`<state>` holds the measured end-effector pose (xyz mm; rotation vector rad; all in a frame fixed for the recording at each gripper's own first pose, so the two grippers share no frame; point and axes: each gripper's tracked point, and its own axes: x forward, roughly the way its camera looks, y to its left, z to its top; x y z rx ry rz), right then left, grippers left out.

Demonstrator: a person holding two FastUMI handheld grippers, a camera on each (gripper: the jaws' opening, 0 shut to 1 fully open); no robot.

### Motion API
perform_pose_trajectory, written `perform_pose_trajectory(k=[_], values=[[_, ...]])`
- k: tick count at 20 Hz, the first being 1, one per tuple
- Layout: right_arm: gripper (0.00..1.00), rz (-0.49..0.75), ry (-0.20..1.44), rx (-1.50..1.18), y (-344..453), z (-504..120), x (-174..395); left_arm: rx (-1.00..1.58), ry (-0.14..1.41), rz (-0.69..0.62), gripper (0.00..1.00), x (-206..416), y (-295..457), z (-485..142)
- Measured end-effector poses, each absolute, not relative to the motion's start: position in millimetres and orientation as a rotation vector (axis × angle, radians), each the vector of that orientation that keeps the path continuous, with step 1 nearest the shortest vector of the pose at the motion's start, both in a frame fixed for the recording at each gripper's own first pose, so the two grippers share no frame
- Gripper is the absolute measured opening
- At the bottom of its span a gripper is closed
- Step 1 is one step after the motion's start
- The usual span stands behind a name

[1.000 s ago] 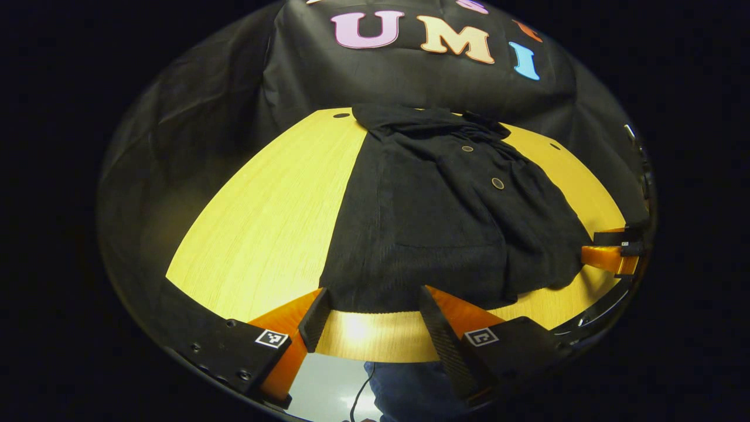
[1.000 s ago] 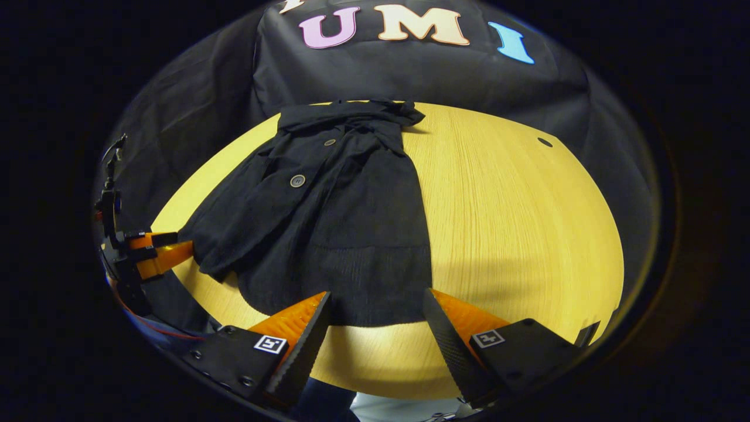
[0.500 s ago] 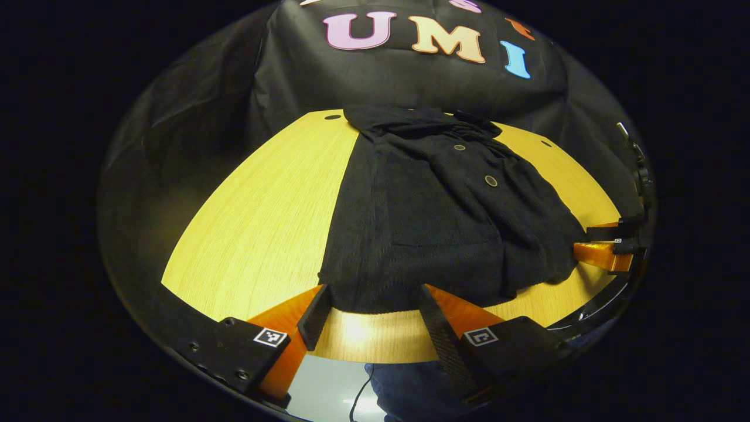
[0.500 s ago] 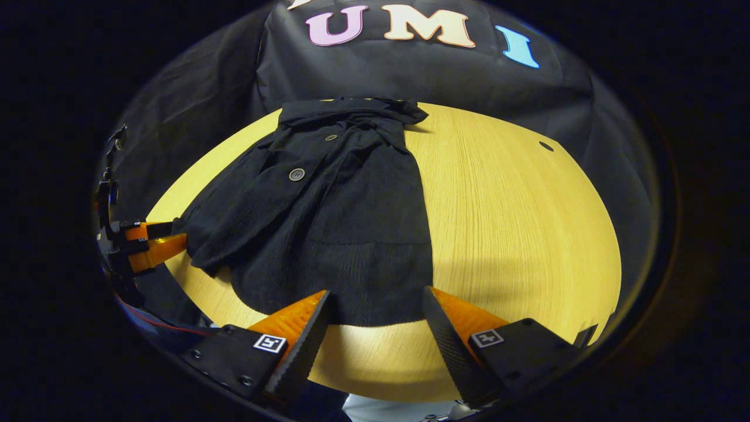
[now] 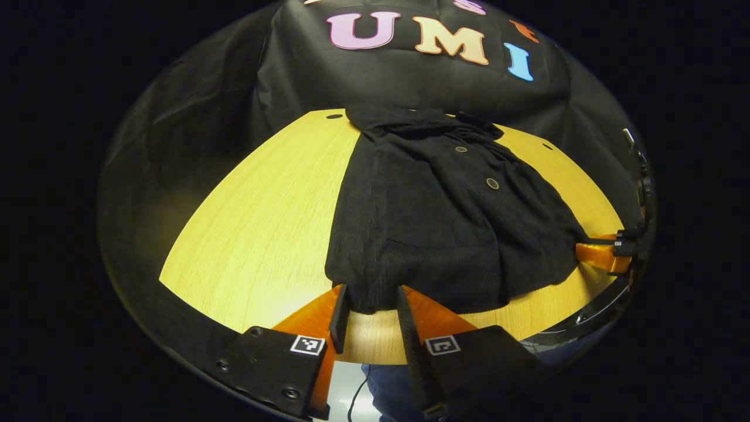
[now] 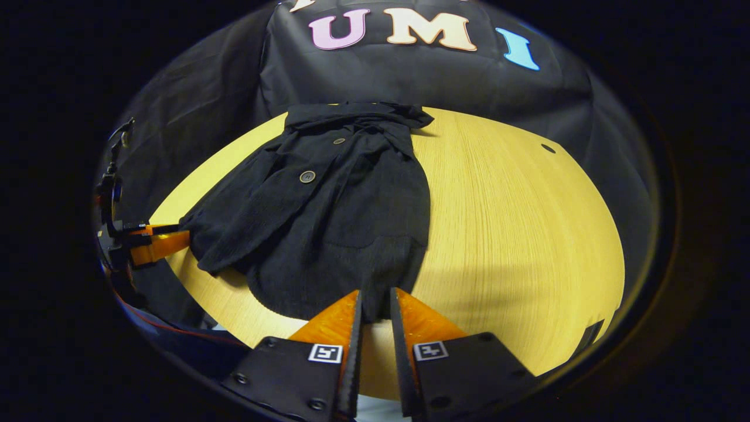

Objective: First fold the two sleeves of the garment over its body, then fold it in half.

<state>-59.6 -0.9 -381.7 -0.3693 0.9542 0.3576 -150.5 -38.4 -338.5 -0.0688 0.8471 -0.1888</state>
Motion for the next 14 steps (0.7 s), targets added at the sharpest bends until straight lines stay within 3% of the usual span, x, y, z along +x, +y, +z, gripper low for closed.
perform_pose_trajectory(k=[2, 4, 5, 6, 11, 14], values=[[0.24, 0.357, 0.952, -0.372, 0, -382, -61, -0.072, 0.845, -0.183, 0.41, -151, -37, -338], [0.18, 0.364, 0.967, -0.351, 3, -383, -64, -0.080, 0.843, -0.185, 0.19, -151, -38, -339], [0.12, 0.359, 0.962, -0.343, 2, -382, -64, -0.081, 0.841, -0.189, 0.19, -151, -39, -338], [0.07, 0.349, 0.963, -0.340, 4, -381, -64, -0.078, 0.844, -0.196, 0.10, -151, -40, -338], [0.04, 0.401, 0.973, -0.352, 10, -383, -70, -0.098, 0.849, -0.205, 0.00, -152, -41, -337], [0.03, 0.425, 0.989, -0.322, 11, -383, -72, -0.094, 0.851, -0.205, 0.00, -151, -41, -336]])
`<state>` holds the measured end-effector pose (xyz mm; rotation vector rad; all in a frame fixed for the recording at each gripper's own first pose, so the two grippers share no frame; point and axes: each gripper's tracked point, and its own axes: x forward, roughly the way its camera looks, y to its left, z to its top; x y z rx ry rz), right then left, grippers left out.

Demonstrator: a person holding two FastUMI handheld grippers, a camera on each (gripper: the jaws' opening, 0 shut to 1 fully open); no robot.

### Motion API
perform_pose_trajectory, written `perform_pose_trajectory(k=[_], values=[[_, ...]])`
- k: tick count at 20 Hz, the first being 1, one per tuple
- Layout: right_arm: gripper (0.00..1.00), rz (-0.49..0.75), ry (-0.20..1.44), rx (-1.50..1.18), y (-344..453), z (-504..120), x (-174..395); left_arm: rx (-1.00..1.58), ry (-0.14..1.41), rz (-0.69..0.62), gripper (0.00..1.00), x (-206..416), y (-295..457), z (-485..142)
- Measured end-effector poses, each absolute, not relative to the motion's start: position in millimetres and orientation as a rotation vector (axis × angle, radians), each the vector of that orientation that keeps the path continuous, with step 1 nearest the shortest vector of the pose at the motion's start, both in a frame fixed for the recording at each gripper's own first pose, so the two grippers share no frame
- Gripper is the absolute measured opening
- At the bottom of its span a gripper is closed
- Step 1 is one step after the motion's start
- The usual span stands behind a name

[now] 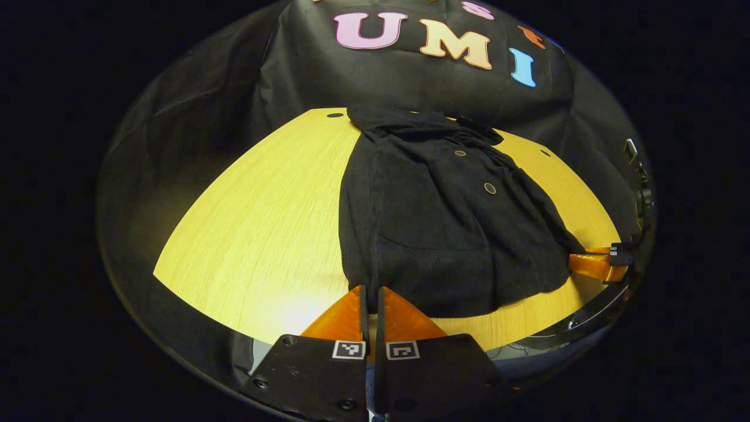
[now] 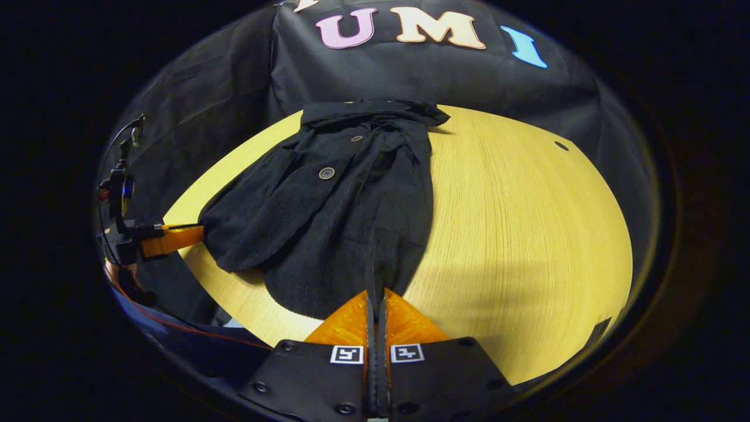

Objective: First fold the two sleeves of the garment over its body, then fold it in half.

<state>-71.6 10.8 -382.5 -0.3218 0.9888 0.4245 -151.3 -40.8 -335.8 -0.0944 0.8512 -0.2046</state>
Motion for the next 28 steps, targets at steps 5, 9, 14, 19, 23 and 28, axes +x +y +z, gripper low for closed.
perform_pose_trajectory(k=[5, 9, 14, 19, 23, 28], values=[[0.02, 0.432, 0.982, -0.356, 15, -378, -73, -0.083, 0.871, -0.192, 0.00, -150, -41, -335], [0.02, 0.453, 0.979, -0.352, 19, -373, -71, -0.086, 0.865, -0.180, 0.00, -148, -40, -328], [0.02, 0.472, 0.948, -0.346, 22, -354, -60, -0.091, 0.806, -0.162, 0.00, -132, -41, -299], [0.02, 0.495, 0.896, -0.328, 31, -329, -33, -0.125, 0.736, -0.166, 0.00, -100, -52, -265], [0.02, 0.485, 0.846, -0.323, 41, -307, -3, -0.159, 0.687, -0.181, 0.00, -65, -58, -244], [0.02, 0.417, 0.796, -0.287, 56, -287, 42, -0.185, 0.647, -0.229, 0.00, -10, -59, -226]])
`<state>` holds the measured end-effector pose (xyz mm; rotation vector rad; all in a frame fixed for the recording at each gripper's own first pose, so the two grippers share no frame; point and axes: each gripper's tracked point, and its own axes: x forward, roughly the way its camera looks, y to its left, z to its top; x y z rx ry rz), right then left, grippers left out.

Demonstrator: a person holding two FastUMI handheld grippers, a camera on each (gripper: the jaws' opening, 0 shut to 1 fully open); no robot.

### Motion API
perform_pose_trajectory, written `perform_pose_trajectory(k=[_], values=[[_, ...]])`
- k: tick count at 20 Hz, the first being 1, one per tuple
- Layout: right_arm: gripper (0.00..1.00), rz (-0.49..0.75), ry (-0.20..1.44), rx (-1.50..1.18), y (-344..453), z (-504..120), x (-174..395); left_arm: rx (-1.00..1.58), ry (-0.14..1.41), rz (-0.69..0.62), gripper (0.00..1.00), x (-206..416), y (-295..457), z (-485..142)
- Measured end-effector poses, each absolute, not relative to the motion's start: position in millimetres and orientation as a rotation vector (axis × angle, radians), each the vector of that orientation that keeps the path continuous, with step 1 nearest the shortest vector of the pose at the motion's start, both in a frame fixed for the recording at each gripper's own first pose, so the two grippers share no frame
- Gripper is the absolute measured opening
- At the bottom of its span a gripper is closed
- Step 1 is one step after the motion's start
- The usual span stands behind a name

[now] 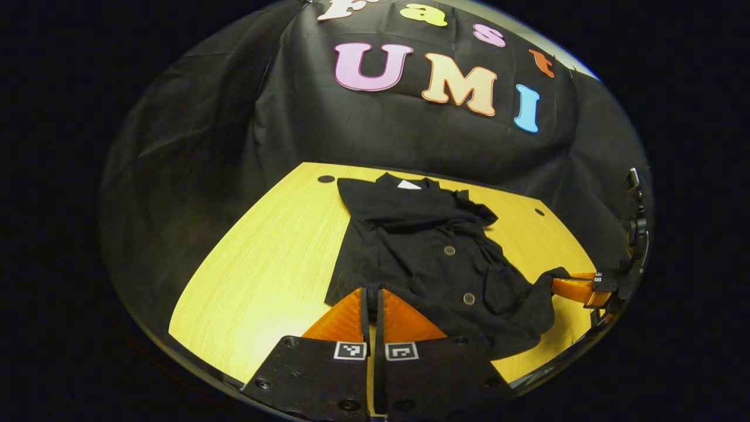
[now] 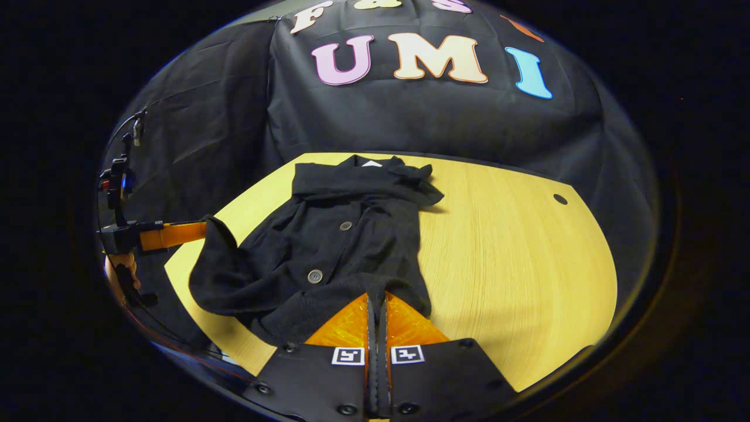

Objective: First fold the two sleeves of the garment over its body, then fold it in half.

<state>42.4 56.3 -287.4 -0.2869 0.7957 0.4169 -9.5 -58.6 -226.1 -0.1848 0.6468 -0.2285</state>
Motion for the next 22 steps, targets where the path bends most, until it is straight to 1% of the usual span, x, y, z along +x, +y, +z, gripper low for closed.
perform_pose_trajectory(k=[8, 15, 22], values=[[0.02, 0.340, 0.698, -0.297, 76, -248, 111, -0.181, 0.563, -0.307, 0.00, 68, -66, -201], [0.02, 0.296, 0.627, -0.324, 91, -220, 174, -0.194, 0.504, -0.300, 0.00, 127, -58, -188], [0.02, 0.274, 0.575, -0.351, 113, -204, 245, -0.214, 0.397, -0.293, 0.00, 202, -64, -170]])
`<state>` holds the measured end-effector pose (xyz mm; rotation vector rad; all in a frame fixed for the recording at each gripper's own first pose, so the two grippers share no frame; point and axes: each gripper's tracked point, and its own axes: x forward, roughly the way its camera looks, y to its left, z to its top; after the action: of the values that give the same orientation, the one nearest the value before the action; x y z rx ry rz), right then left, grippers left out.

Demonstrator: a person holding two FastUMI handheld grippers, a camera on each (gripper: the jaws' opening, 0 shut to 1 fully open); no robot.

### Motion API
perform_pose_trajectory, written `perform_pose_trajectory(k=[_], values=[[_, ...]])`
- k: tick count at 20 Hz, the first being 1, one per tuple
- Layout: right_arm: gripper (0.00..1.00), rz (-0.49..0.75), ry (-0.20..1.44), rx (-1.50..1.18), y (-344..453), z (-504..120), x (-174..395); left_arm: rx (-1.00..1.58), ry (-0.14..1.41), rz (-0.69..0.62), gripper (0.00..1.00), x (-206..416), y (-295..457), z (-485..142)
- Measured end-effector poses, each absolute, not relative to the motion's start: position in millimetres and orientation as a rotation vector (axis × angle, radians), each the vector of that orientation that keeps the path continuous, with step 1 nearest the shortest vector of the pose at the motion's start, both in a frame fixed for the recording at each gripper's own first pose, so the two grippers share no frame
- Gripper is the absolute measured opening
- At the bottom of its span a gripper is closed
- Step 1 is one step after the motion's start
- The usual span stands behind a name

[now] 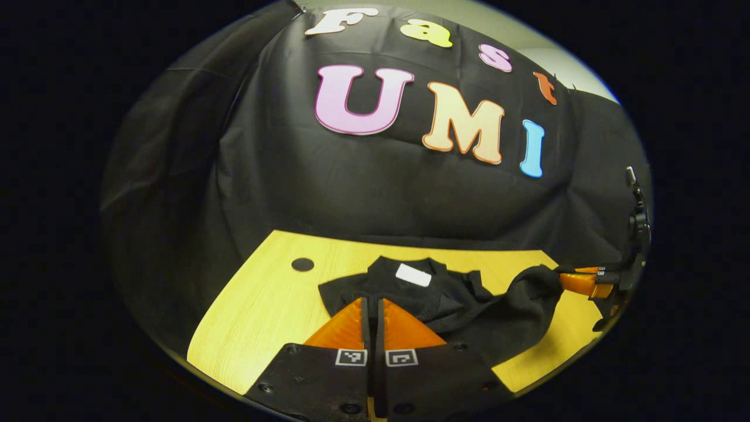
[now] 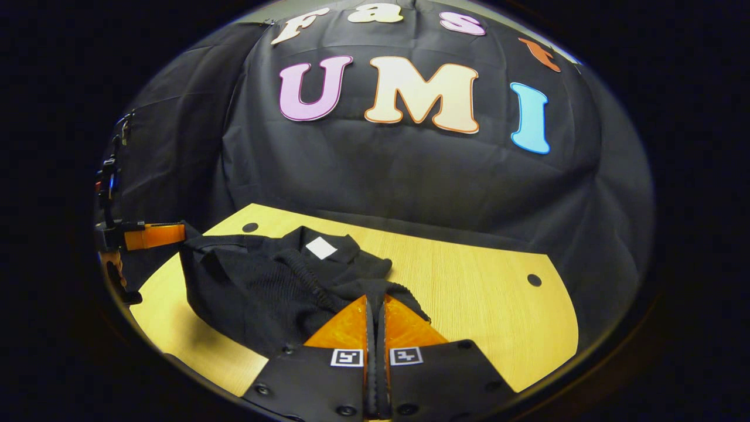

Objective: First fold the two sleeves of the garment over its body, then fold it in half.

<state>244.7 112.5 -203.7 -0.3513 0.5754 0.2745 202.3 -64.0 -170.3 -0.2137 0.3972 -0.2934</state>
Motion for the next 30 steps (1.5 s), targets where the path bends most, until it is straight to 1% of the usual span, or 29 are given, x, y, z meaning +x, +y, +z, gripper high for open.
perform_pose_trajectory(k=[5, 6, 7, 9, 10, 14, 16, 17, 19, 23, 26, 27, 28, 29, 30], values=[[0.02, 0.269, 0.567, -0.348, 130, -205, 292, -0.232, 0.383, -0.276, 0.00, 247, -66, -177], [0.04, 0.265, 0.564, -0.344, 132, -206, 302, -0.237, 0.385, -0.270, 0.00, 255, -66, -181], [0.02, 0.261, 0.566, -0.338, 134, -209, 311, -0.242, 0.390, -0.263, 0.00, 262, -65, -186], [0.00, 0.251, 0.579, -0.322, 136, -216, 322, -0.249, 0.411, -0.248, 0.00, 276, -63, -198], [0.02, 0.248, 0.589, -0.316, 136, -221, 332, -0.253, 0.418, -0.242, 0.00, 283, -62, -204], [0.02, 0.222, 0.636, -0.291, 136, -247, 360, -0.235, 0.440, -0.238, 0.00, 307, -65, -226], [0.02, 0.212, 0.661, -0.280, 135, -259, 368, -0.208, 0.468, -0.243, 0.00, 313, -68, -240], [0.00, 0.207, 0.672, -0.283, 134, -265, 371, -0.197, 0.477, -0.245, 0.00, 315, -70, -245], [0.02, 0.199, 0.691, -0.291, 132, -278, 376, -0.179, 0.487, -0.247, 0.00, 320, -71, -253], [0.02, 0.180, 0.732, -0.289, 129, -304, 383, -0.148, 0.511, -0.240, 0.00, 325, -72, -269], [0.02, 0.158, 0.758, -0.279, 126, -312, 382, -0.126, 0.537, -0.221, 0.00, 326, -72, -281], [0.05, 0.142, 0.759, -0.285, 124, -313, 384, -0.125, 0.537, -0.212, 0.00, 326, -72, -281], [0.10, 0.125, 0.759, -0.291, 121, -313, 384, -0.124, 0.535, -0.202, 0.02, 327, -71, -280], [0.15, 0.114, 0.761, -0.294, 119, -310, 382, -0.124, 0.530, -0.194, 0.08, 327, -70, -277], [0.19, 0.101, 0.759, -0.302, 115, -307, 381, -0.119, 0.522, -0.182, 0.11, 328, -70, -278]])
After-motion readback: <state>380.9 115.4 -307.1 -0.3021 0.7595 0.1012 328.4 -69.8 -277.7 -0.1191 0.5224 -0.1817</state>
